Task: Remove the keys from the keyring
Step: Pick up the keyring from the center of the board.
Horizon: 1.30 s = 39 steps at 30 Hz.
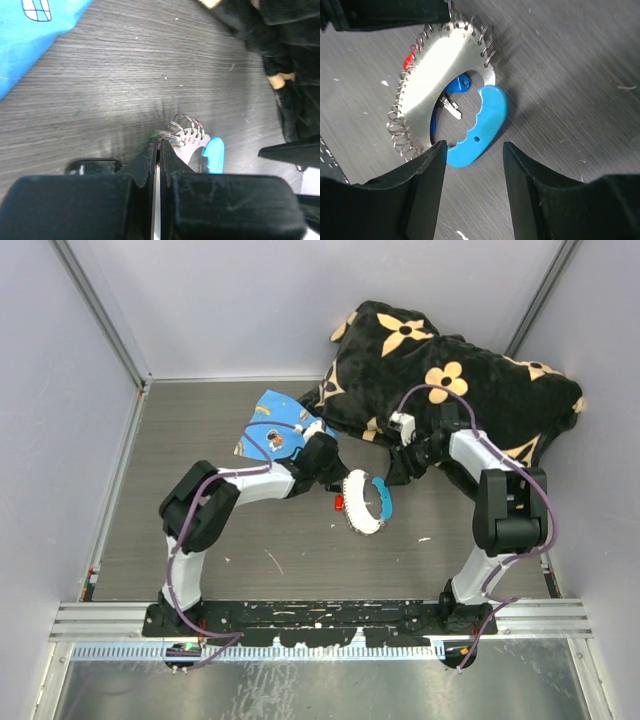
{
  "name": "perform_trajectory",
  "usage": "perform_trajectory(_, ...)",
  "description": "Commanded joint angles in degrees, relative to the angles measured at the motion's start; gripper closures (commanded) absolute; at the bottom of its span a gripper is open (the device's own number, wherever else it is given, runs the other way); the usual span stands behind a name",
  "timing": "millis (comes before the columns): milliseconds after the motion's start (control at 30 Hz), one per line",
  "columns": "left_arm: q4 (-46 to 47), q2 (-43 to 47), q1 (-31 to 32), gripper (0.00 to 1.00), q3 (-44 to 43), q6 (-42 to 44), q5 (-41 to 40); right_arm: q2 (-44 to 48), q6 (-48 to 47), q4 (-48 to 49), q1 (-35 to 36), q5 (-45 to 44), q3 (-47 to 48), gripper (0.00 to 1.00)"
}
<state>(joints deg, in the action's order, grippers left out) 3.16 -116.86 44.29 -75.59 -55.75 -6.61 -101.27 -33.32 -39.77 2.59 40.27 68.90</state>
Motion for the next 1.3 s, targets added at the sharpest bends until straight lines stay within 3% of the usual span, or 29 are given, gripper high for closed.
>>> perform_trajectory(0, 16.6, 9.8, 0.3, 1.0, 6.8, 8.4, -2.4, 6.9, -0.1, -0.1, -2.5, 14.2, 1.1, 0.44)
perform_trajectory(200, 31.5, 17.9, 0.4, 1.0, 16.8, 12.8, -2.5, 12.1, 7.4, 7.8, -2.6, 25.5, -3.4, 0.31)
perform_trajectory(333, 36.5, 21.5, 0.4, 1.0, 21.1, 14.2, -2.9, 14.0, 13.3, 15.9, -2.4, 29.3, -7.7, 0.29)
perform_trajectory(767, 41.1, 27.9, 0.4, 1.0, 26.0, 15.7, -3.4, 17.3, 22.8, 35.4, 0.4, 25.2, -17.4, 0.32)
perform_trajectory(1000, 42.6, 29.2, 0.4, 1.0, 28.1, 16.7, -2.7, 19.1, 16.2, 35.9, -1.0, 26.0, -18.4, 0.29)
perform_trajectory(1267, 42.5, 31.3, 0.4, 1.0, 29.2, 16.8, -0.6, 17.3, 8.0, 45.2, 1.2, 26.0, -22.9, 0.11)
